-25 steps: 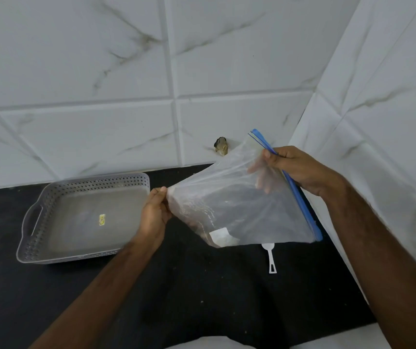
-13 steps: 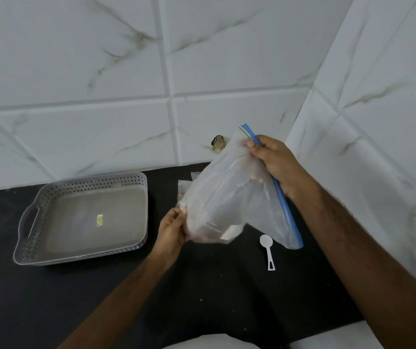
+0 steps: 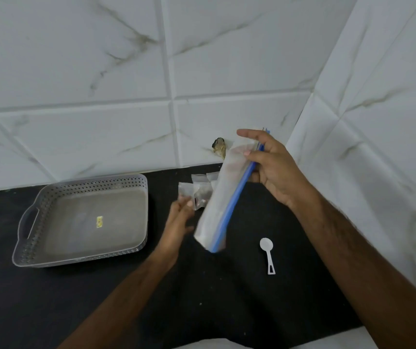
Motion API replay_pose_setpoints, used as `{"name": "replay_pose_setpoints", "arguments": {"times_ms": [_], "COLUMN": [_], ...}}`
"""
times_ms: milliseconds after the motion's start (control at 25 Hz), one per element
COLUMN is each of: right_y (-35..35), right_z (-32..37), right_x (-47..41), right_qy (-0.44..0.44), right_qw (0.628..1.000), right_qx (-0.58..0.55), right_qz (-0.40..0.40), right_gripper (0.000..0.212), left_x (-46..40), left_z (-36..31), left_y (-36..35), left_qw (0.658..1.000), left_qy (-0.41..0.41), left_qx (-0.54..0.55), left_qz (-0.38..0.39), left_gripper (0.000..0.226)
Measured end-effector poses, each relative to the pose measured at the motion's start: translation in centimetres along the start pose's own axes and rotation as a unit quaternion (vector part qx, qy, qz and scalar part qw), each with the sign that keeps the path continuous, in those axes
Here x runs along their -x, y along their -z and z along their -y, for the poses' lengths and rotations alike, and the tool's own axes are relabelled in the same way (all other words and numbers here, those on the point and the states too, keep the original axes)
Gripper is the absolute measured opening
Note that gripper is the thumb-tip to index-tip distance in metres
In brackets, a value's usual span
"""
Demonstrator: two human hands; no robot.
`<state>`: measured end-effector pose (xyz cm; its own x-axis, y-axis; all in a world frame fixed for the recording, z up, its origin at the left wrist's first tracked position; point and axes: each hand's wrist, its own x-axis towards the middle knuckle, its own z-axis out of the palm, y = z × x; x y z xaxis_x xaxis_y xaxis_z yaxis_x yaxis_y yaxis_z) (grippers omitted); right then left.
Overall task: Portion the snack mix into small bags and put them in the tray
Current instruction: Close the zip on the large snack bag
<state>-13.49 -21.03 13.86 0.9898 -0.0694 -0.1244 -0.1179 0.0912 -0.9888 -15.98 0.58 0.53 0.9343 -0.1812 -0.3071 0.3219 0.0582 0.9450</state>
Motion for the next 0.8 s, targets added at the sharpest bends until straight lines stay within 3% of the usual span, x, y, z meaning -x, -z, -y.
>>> {"name": "replay_pose_setpoints", "arguments": {"times_ms": [40,120,200,280,320,360,440,480,560,680,760,800], "right_y": [0.0,0.1,0.0,0.1,0.2,0.3,1.0,1.5,2.3,3.3,4.1,4.5], "right_z": [0.1,0.2,0.6,1.0,1.3,1.6,2.0,2.1,2.7,2.7,2.4,2.2], "right_x": [0.2,0.3,0.5,0.5,0.5,0.6,0.8,1.1,1.7,1.9,1.5,1.3], "right_qy": [-0.005,-0.006,0.001,0.012,0.020,0.028,0.050,0.058,0.064,0.084,0.111,0.113], "right_qw": [1.000,0.999,1.000,0.999,0.998,0.997,0.982,0.959,0.879,0.740,0.715,0.742], "right_qx": [-0.007,-0.035,-0.007,0.042,0.055,0.072,0.178,0.271,0.461,0.652,0.676,0.651], "right_qz": [-0.001,0.004,0.015,-0.001,-0.014,-0.024,-0.048,-0.067,-0.105,-0.143,-0.140,-0.113], "right_gripper": [0.044,0.052,0.061,0.059,0.054,0.047,0.029,0.020,0.009,0.032,0.033,0.028], "left_x": [0.0,0.6,1.2,0.8,0.4,0.0,-0.5,-0.6,-0.7,-0.5,-0.6,-0.7], "left_z": [-1.7,-6.0,-9.6,-10.5,-10.2,-9.8,-9.0,-9.0,-9.7,-10.8,-10.8,-10.6], "left_y": [0.6,2.0,3.0,3.2,3.1,3.0,3.1,3.2,3.4,3.5,3.8,4.3], "left_qw": [0.998,0.976,0.936,0.882,0.854,0.836,0.855,0.869,0.870,0.862,0.855,0.855], "left_qy": [-0.062,-0.184,-0.238,-0.285,-0.318,-0.354,-0.380,-0.382,-0.394,-0.406,-0.413,-0.411], "left_qx": [0.000,-0.034,-0.156,-0.341,-0.401,-0.419,-0.349,-0.305,-0.280,-0.291,-0.300,-0.305], "left_qz": [0.013,0.113,0.205,0.157,0.093,0.029,-0.060,-0.083,-0.095,-0.087,-0.092,-0.087], "left_gripper": [0.043,0.047,0.058,0.078,0.074,0.059,0.028,0.020,0.017,0.016,0.018,0.023]}}
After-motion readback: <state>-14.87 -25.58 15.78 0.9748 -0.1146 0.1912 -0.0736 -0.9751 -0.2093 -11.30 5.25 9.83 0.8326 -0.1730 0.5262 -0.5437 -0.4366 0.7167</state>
